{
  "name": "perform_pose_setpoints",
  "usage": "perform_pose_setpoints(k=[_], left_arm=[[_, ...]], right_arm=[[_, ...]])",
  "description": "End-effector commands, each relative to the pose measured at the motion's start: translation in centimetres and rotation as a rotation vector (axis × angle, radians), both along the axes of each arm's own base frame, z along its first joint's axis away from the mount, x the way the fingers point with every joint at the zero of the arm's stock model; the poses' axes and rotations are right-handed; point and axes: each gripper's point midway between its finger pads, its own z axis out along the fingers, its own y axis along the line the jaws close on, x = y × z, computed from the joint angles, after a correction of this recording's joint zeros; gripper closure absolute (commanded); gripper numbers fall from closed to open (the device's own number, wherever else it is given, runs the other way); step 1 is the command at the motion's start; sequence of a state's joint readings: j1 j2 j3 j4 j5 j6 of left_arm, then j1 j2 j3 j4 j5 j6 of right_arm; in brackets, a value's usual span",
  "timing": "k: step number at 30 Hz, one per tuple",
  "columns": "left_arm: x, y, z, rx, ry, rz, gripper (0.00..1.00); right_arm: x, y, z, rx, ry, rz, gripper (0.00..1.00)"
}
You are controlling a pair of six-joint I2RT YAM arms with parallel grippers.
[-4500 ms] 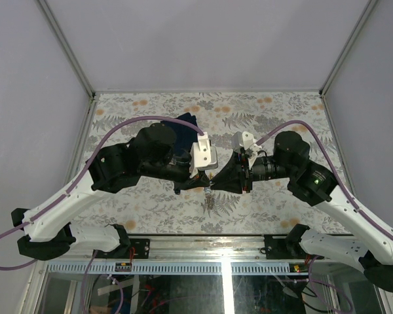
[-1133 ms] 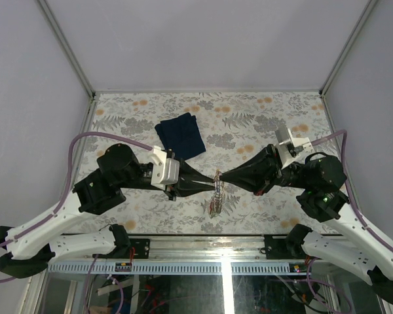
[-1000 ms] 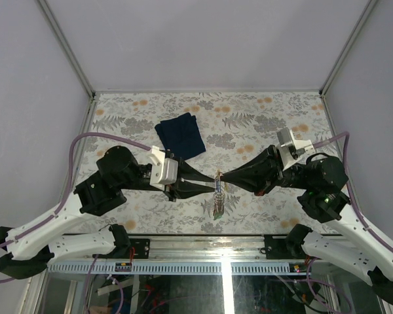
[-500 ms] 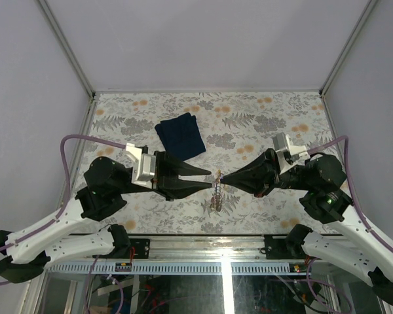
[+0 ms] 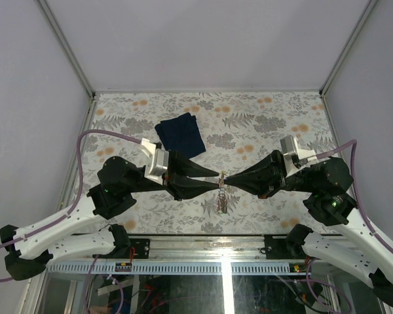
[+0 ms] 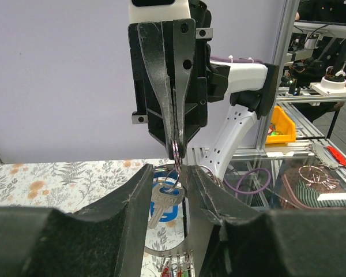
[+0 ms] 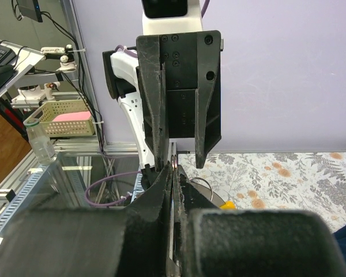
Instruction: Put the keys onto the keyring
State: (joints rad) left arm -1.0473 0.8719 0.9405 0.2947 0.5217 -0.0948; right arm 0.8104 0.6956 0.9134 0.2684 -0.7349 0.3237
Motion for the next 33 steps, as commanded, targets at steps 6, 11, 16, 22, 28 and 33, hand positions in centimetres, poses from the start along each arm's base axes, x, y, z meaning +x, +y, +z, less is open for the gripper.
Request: perform_pose_setpoints(k=[6, 11, 16, 22, 28, 33], left_arm=[[-0.7, 0.0, 1.7, -0.066, -0.021, -0.037, 0.69], [-0.7, -0.3, 1.6, -0.061, -0.015, -0.049, 0.72], [-0.7, -0.5, 1.3, -0.052, -0.006, -0.053, 0.80], [-0.7, -0.4, 1.5, -0.051, 0.002, -0.051, 1.00], [-0.2, -0.2, 1.3, 0.026, 0.001, -0.012, 1.00], [0.7, 0.0, -0.7, 0.233, 0.004, 0.039, 1.00]], right_arm=[[-0.9, -1.1, 3.8, 0.103, -0.107, -0.010, 1.00], [-0.8, -1.1, 3.8, 0.103, -0.109, -0.011, 1.00], [-0.7, -1.0, 3.6, 0.098, -0.104, -0.015, 1.00], [-0.5, -0.9, 3.0, 0.074, -0.100, -0.021, 1.00], [-0.3, -1.2, 2.5, 0.026, -0.116, -0.049, 0.82], [-0.2, -1.7, 2.1, -0.034, -0.132, -0.083, 0.69]])
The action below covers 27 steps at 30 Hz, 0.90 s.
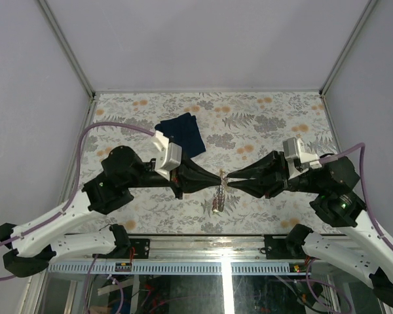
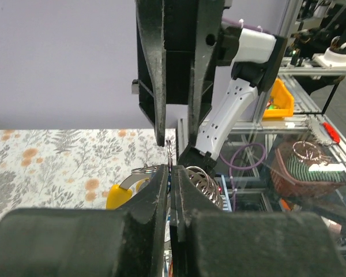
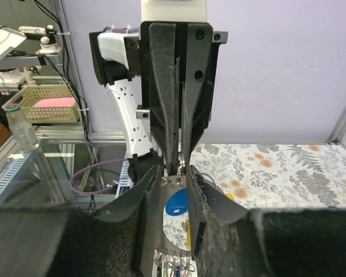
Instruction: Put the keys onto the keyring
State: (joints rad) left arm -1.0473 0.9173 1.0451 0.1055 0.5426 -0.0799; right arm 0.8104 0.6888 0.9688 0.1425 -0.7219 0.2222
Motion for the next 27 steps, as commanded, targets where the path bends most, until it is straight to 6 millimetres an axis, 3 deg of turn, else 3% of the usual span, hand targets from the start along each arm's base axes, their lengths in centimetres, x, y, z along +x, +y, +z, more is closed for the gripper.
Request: perform_pose_setpoints(k=[1, 8, 12, 22, 27], left_arm=[[0.8, 0.8, -0.3, 0.167, -0.048, 0.058, 1.00], [2.1, 2.5, -4.7, 0.516, -0.026, 0.109, 1.00], [2.4, 3.2, -5.5, 0.639, -0.022, 0.113, 1.00], [2.6, 3.3, -5.3, 0.692, -0.024, 0.112, 1.00], [2.5, 3.0, -5.5, 0.696, -0.025, 0.095, 1.00]], right_arm=[[-0.2, -1.3, 1.9, -0.007, -0.083, -0.051, 0.68], [1.2, -0.8, -0.6, -0.133, -0.019, -0.094, 0.66], [1.6, -0.1, -2.0, -0.155, 0.022, -0.081, 0.66], [2.3, 2.1, -4.9, -0.215, 0.091, -0.003, 0.64], [2.5, 3.0, -5.5, -0.211, 0.110, 0.030, 0.63]])
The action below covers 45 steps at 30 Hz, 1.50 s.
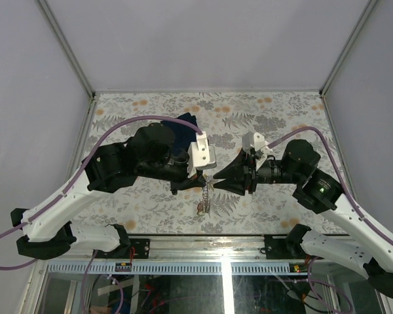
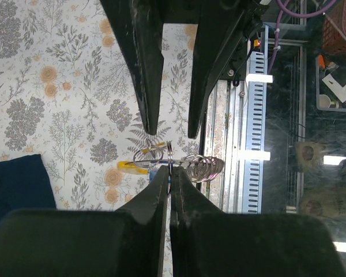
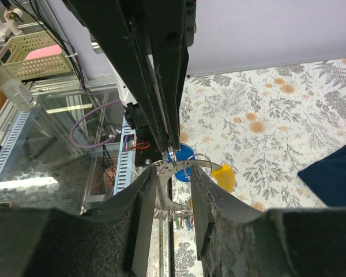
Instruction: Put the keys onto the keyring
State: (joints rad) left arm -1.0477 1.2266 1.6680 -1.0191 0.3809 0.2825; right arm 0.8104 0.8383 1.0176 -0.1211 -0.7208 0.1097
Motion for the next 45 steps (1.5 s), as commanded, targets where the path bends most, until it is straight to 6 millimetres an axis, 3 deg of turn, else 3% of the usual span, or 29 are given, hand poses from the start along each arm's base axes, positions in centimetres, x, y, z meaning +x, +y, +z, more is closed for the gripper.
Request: perform_pose_setpoints(k=[1, 12, 19, 20, 23, 24, 27, 32, 37, 45], left_arm=[[-0.2, -0.2, 1.4, -0.032, -0.034, -0.025, 1.00], [-0.2, -0.4, 1.4, -0.032, -0.041, -0.036, 1.00], [-0.3, -0.4, 1.4, -0.032, -0.038, -0.041, 1.00], [-0.3, -0.4, 1.3, -0.031, -0.037, -0.042, 1.00], [-0.4, -0.4, 1.4, -0.033, -0.040, -0.044, 1.00], [-0.4, -0.4, 1.4, -0.035, -0.040, -0.044, 1.00], [-0.5, -0.5, 1.7, -0.054, -0.047, -0.051, 1.00], [-1.4, -0.4, 3.3, -0.173, -0.085, -0.088, 0.82], [-3.3, -0.3, 6.0, -0.349, -0.130, -0.166, 0.72], [-4.3, 0.1, 9.3, -0.579, -0.217, -0.194, 0.68]], right_arm=[[-0.3, 0.7, 1.4, 0.063, -0.021, 0.049, 0.63], [-0.4, 1.8, 0.5, 0.049, 0.017, 0.113, 0.65], [-0.4, 1.9, -0.3, 0.025, 0.031, 0.119, 0.71], [-0.4, 1.9, -0.3, 0.026, 0.030, 0.120, 0.74], [-0.4, 1.9, -0.3, 0.026, 0.028, 0.122, 0.97], [-0.4, 1.8, -0.2, 0.025, 0.023, 0.118, 1.00], [-0.3, 1.5, 0.4, 0.040, -0.005, 0.099, 1.00], [-0.9, 0.7, 2.4, 0.087, -0.052, 0.085, 1.00], [-2.5, 0.0, 4.7, 0.138, -0.075, 0.135, 1.00], [-4.2, -0.8, 7.6, 0.226, -0.101, 0.188, 1.00]])
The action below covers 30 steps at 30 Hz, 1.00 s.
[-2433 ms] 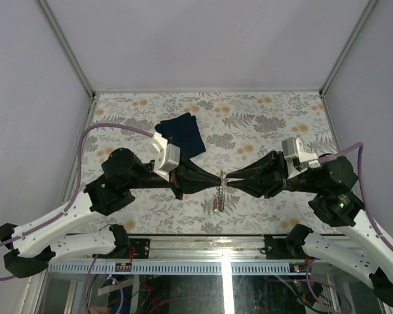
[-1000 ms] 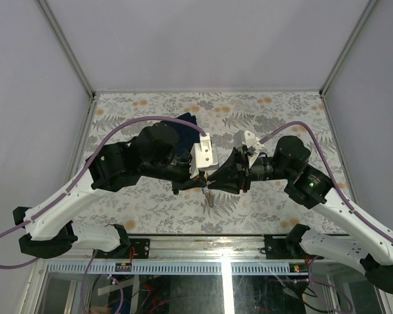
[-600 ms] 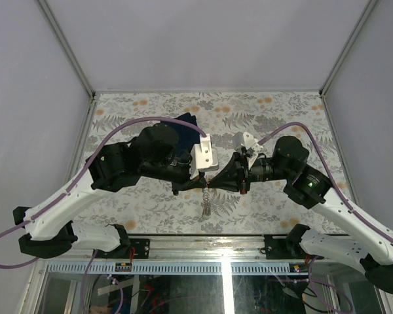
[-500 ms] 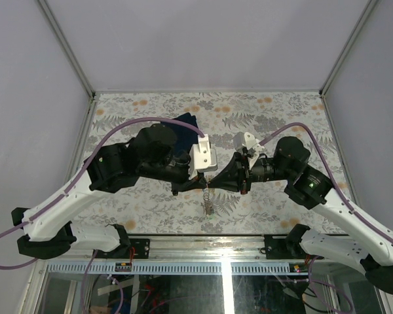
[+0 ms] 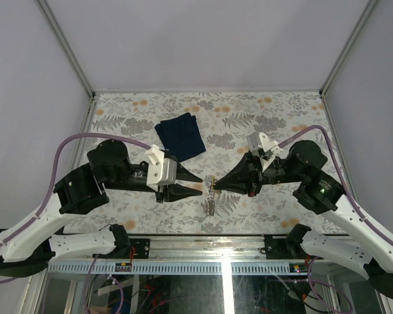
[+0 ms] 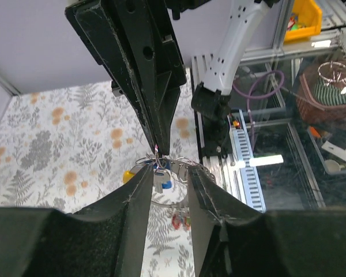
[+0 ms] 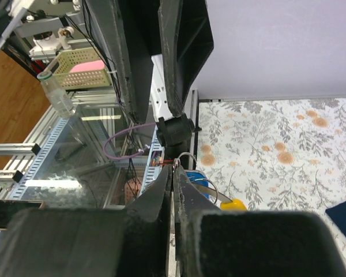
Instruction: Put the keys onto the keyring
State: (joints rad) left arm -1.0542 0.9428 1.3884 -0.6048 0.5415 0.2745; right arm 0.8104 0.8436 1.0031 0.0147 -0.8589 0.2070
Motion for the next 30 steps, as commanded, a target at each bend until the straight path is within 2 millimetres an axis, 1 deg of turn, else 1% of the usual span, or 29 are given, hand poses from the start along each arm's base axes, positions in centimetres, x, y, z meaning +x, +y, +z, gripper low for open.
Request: perform_pose_setpoints(k=[1, 7, 17, 28, 30], left_arm=[[-0.7, -0.9, 3.9, -0.200, -0.060, -0.048, 0.68], [-1.0, -1.7, 3.3, -0.201, -0.050, -0.093, 0.68], [-0.9, -2.0, 3.2, -0.198, -0.054, -0.101, 0.68], [-0.8, -2.3, 2.3, -0.168, -0.043, -0.104, 0.74], [-0.8, -2.4, 2.3, -0.166, -0.044, -0.105, 0.77]], right_arm=[[-2.0, -1.3, 5.9, 0.162, -0.110, 0.048, 1.00], [-2.9, -1.7, 7.2, 0.195, -0.119, 0.082, 1.00], [-3.6, -1.9, 7.7, 0.211, -0.123, 0.112, 1.00], [-3.8, -2.1, 8.2, 0.227, -0.132, 0.114, 1.00], [-3.8, -2.1, 8.2, 0.228, -0.134, 0.113, 1.00]])
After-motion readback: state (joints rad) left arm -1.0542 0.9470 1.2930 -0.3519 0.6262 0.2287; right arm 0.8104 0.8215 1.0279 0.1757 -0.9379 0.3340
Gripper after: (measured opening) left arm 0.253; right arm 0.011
